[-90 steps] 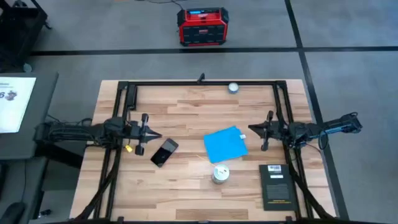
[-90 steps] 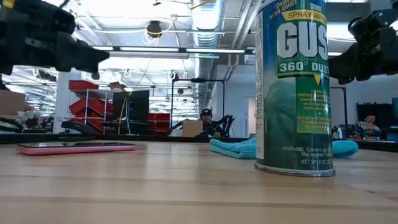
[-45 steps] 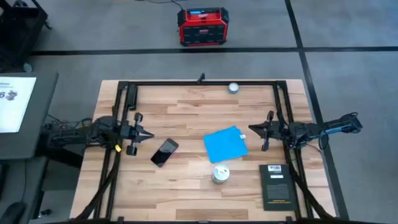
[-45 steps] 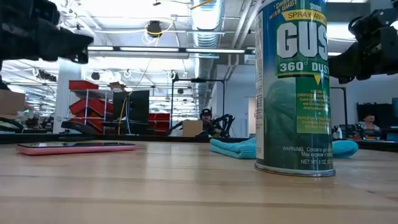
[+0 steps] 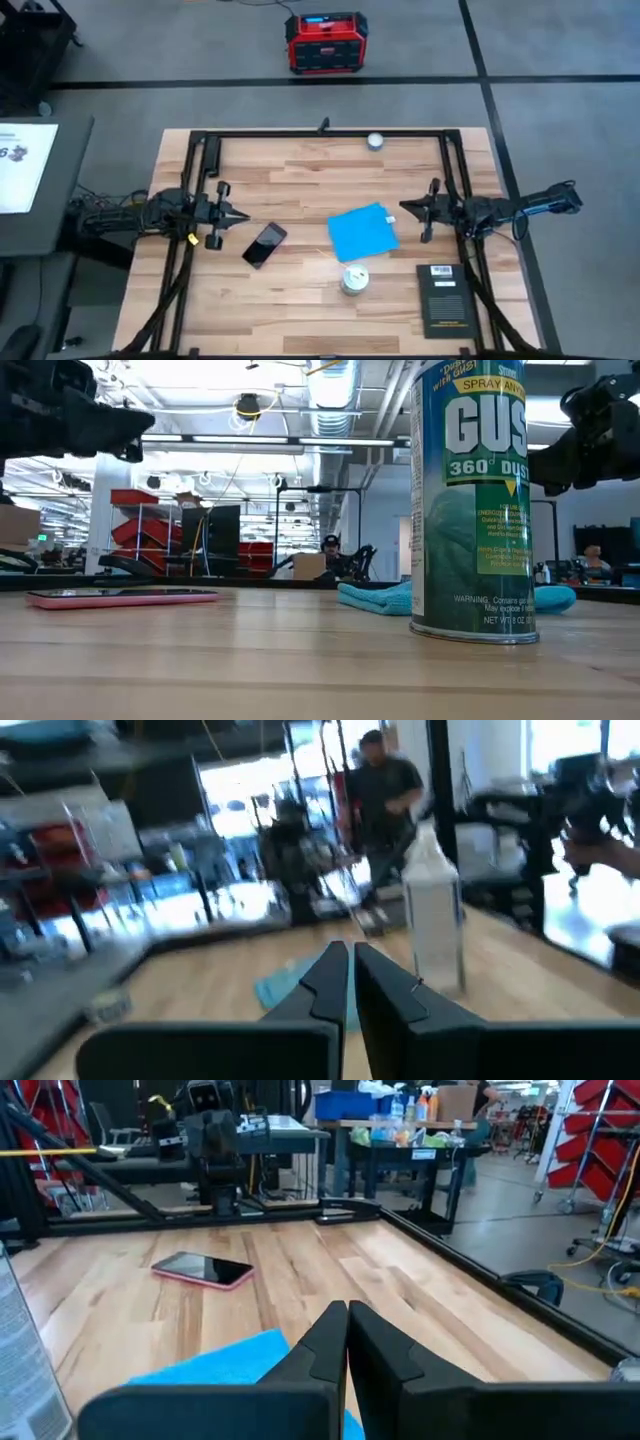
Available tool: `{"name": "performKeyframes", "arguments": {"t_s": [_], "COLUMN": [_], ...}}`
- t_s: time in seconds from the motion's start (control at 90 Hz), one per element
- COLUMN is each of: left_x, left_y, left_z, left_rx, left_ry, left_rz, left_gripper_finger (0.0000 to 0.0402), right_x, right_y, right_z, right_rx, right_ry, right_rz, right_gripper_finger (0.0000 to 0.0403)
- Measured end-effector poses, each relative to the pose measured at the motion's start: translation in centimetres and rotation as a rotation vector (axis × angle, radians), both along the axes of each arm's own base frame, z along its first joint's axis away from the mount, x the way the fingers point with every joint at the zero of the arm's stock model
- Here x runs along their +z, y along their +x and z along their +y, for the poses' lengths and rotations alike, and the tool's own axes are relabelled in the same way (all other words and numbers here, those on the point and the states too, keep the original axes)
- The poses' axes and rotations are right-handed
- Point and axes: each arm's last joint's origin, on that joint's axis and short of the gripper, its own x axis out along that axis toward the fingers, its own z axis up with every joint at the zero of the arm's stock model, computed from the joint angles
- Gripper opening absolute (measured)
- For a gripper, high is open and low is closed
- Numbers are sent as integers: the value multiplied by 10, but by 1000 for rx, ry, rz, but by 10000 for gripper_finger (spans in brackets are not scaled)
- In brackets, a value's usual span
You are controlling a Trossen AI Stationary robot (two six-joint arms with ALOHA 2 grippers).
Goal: Apply microfiber cloth
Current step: Return to Home Position
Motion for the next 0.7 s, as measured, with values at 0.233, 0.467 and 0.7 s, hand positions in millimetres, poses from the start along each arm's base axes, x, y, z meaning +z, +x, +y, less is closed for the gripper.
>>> {"name": "performKeyframes", "arguments": {"t_s": [0.233, 0.467, 0.7], "left_x": [3, -9, -11], "left_y": [0, 1, 1], "left_z": [1, 2, 4], "left_rx": [19, 50, 136], "left_ry": [-1, -52, -138], "left_rz": [-30, 92, 117], "left_gripper_finger": [0, 0, 0], "right_x": [-1, -1, -1], "right_y": [0, 0, 0], "right_z": [0, 0, 0], "right_rx": [0, 0, 0], "right_ry": [13, 12, 9], "right_rz": [4, 6, 8], "right_gripper_finger": [0, 0, 0]}}
